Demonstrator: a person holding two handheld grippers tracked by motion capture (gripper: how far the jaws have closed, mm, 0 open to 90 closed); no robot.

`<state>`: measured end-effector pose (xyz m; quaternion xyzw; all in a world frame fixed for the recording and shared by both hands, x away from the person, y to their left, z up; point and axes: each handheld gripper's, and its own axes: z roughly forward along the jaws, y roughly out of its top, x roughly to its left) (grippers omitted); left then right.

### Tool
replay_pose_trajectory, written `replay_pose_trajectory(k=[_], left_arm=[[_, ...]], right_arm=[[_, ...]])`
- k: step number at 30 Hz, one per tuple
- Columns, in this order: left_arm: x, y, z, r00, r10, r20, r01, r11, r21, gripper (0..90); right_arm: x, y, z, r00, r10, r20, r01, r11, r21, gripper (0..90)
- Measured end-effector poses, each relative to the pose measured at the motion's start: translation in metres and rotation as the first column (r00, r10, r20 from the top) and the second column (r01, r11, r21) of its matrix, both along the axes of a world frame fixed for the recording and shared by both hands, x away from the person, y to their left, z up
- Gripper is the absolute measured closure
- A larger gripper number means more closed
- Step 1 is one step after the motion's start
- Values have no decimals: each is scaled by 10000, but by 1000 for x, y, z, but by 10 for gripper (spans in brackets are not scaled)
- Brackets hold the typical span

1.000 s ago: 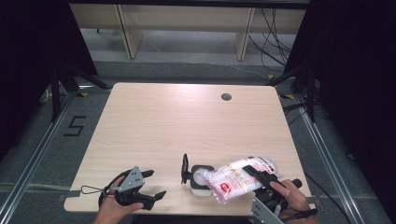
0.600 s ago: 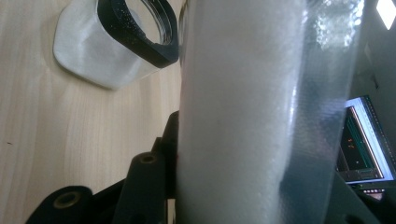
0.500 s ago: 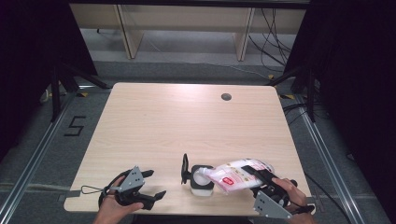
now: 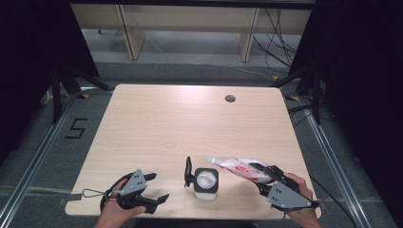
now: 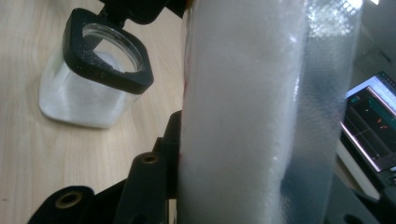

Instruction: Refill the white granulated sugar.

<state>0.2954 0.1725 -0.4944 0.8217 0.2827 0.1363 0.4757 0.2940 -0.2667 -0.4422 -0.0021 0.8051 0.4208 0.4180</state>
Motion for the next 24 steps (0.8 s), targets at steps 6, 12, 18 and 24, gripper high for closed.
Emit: replay_pose_trajectory(k=[6,12,18,24], left_arm=[[0,1,0,10000,-27,-36,27,10000,95,161],[2,2,0,9999,-133,101,131,9996,234,161],[2,2,0,9999,-125,98,123,9997,226,161],[2,2,0,9999,-95,57,93,9998,181,161]], right_arm=[[21,-3,-9,9950,17,-997,107,9923,1233,638],[43,-5,-19,9855,-206,-1686,483,9856,1618,642],[61,-4,-26,9710,-300,-2370,814,9743,2102,644],[76,-5,-34,9569,-258,-2891,1046,9597,2608,645]])
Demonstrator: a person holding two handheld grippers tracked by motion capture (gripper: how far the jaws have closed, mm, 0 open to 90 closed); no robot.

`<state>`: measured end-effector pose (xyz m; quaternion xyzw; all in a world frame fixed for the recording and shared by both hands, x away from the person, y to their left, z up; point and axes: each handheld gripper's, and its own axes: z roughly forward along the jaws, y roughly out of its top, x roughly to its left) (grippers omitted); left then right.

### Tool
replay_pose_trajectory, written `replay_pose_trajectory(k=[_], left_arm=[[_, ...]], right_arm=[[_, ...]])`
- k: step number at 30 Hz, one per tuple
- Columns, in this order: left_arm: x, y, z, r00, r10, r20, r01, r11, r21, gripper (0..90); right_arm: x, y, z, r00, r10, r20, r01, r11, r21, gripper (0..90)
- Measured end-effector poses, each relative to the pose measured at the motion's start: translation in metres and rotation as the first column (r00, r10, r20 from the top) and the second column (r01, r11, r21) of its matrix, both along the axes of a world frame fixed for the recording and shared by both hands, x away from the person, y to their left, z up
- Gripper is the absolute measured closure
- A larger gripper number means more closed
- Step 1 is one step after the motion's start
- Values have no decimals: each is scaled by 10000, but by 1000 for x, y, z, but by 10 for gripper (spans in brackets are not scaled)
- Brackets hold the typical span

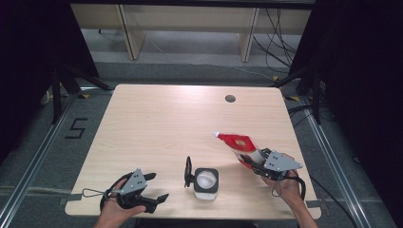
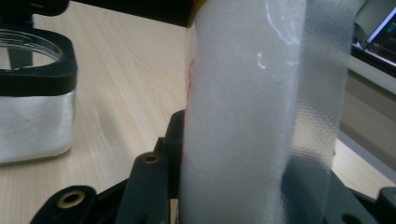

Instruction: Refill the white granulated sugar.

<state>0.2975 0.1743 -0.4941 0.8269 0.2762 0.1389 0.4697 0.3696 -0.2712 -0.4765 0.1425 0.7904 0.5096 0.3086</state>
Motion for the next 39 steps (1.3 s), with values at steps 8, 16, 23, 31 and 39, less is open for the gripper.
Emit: replay_pose_trajectory(k=[8,16,23,31,39], left_arm=[[-1,-1,0,10000,-54,-45,54,10000,-29,161],[-2,-1,0,9999,70,-95,-71,9999,-82,161],[0,0,0,9999,-71,71,71,10000,-14,161],[-1,-2,0,9999,-40,-156,39,9999,-96,161],[0,-5,-1,9999,-36,-137,36,10000,-7,161]], right_arm=[[5,-7,-5,9998,-79,-164,81,9998,166,648],[-1,-11,-6,9978,-444,-487,456,9987,227,647],[-5,-24,-5,9951,-584,-792,623,9969,479,645],[-12,-27,-4,9942,-695,-815,732,9964,434,647],[-20,-37,0,9879,-1043,-1148,1089,9935,344,646]])
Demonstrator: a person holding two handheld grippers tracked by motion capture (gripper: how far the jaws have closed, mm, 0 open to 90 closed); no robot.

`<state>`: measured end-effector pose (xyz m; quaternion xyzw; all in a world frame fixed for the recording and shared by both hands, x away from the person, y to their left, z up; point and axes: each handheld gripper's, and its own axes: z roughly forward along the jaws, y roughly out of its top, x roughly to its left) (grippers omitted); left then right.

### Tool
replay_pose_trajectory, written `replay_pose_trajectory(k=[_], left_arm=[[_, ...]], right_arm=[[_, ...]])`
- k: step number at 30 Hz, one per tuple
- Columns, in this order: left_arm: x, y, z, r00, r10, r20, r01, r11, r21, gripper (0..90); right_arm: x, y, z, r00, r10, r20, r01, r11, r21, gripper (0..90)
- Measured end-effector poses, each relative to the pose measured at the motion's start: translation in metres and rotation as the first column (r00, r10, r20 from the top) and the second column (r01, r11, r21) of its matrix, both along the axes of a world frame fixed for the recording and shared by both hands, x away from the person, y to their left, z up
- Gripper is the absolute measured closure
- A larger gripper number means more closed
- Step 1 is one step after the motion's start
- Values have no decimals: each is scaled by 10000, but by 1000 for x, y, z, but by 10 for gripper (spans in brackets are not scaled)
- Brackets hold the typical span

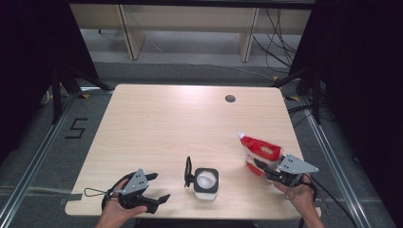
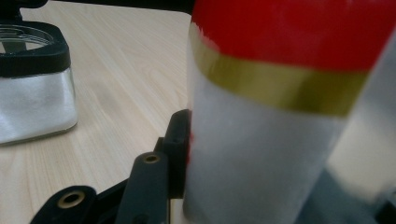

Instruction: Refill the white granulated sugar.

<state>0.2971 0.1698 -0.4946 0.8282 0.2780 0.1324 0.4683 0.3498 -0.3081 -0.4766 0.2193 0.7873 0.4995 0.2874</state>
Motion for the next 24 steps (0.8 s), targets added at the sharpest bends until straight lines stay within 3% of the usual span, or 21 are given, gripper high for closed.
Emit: replay_pose_trajectory(k=[6,8,9,10,11,12,13,15,16,17,18,19,22,24], left_arm=[[2,0,0,9997,-157,165,158,9999,-57,161],[1,0,0,10000,-26,-19,26,10000,-17,161],[1,0,0,10000,-47,49,47,10000,-2,161],[0,-1,0,10000,13,35,-13,9999,-157,161],[1,0,1,9998,-139,158,138,9999,79,161],[0,-1,0,10000,-8,44,9,10000,-83,161],[1,1,1,10000,-48,13,47,9999,109,161],[2,0,0,9997,-138,186,139,9999,-6,161],[3,1,0,9996,-183,193,180,9997,136,161],[2,0,0,9998,-78,167,80,9999,-101,161],[2,1,1,9998,-92,166,92,10000,17,161],[3,2,1,9997,-157,189,156,9999,56,161],[2,1,1,9998,-99,182,98,9999,46,161],[2,0,1,9998,-120,154,120,9999,38,161]], right_arm=[[-4,-6,-5,9998,-159,105,154,9989,449,643],[-6,-9,-4,9997,-177,175,173,9995,257,641],[-8,-7,-6,9993,-371,-110,378,9969,697,640],[-6,-9,-6,9992,-387,130,378,9974,607,640],[-7,-9,-6,9993,-381,21,378,9966,728,637],[-6,-10,-5,9994,-336,-70,340,9970,700,626],[-6,-12,-5,9993,-294,-225,311,9962,814,600],[-9,-14,-5,9971,-581,-493,637,9904,1225,522],[-11,-16,-4,9963,-657,-559,724,9891,1279,496],[-14,-17,-3,9956,-763,-540,832,9867,1397,492],[-15,-20,-3,9967,-750,-299,784,9879,1338,484],[-20,-20,-2,9945,-820,-646,914,9827,1608,462],[-30,-19,1,9880,-1236,-924,1391,9728,1854,356],[-38,-16,3,9824,-1473,-1148,1643,9739,1567,335]])
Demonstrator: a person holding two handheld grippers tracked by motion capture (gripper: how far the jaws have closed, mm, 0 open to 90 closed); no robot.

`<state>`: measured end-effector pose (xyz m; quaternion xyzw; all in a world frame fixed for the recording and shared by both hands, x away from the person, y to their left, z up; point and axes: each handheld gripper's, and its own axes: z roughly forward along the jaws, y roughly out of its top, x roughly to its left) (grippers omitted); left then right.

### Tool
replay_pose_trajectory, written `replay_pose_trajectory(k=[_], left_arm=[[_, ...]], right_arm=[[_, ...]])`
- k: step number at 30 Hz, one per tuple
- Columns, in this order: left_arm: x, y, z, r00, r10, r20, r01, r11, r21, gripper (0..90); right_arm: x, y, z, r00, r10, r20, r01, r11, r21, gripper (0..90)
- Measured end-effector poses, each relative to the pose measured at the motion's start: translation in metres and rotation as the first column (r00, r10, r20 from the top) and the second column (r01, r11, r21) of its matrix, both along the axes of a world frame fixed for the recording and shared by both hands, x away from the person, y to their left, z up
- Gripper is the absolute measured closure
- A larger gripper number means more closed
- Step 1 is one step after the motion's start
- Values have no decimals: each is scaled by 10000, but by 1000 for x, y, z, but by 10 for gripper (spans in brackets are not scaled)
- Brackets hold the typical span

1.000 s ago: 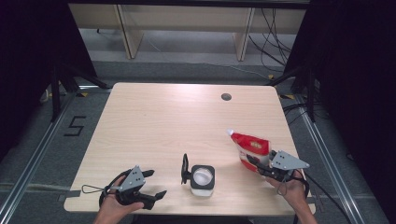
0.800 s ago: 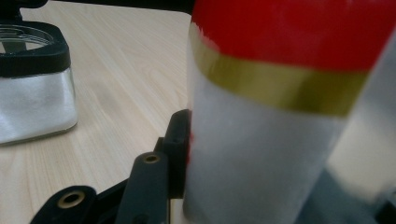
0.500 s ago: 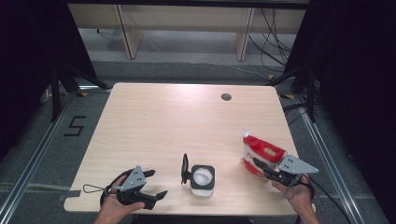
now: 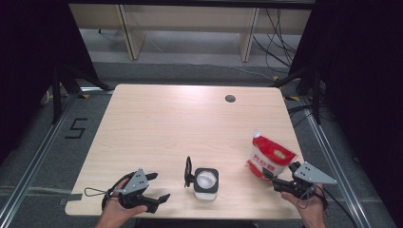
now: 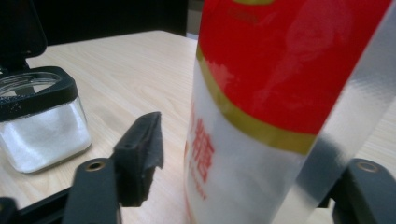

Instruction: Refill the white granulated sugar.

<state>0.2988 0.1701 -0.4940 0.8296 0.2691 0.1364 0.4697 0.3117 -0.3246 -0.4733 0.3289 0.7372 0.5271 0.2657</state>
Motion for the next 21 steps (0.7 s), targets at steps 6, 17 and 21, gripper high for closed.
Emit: replay_pose_trajectory(k=[6,17,21], left_arm=[[1,1,0,10000,13,20,-13,10000,-59,161],[0,0,0,10000,71,23,-71,10000,-18,160],[1,1,0,10000,11,39,-11,10000,15,159]], right_arm=[[-14,3,1,9967,-675,-446,674,9977,-31,295],[-40,2,1,9841,-1436,-1041,1378,9886,-609,256],[-45,0,-1,9823,-1570,-1019,1505,9862,-693,254]])
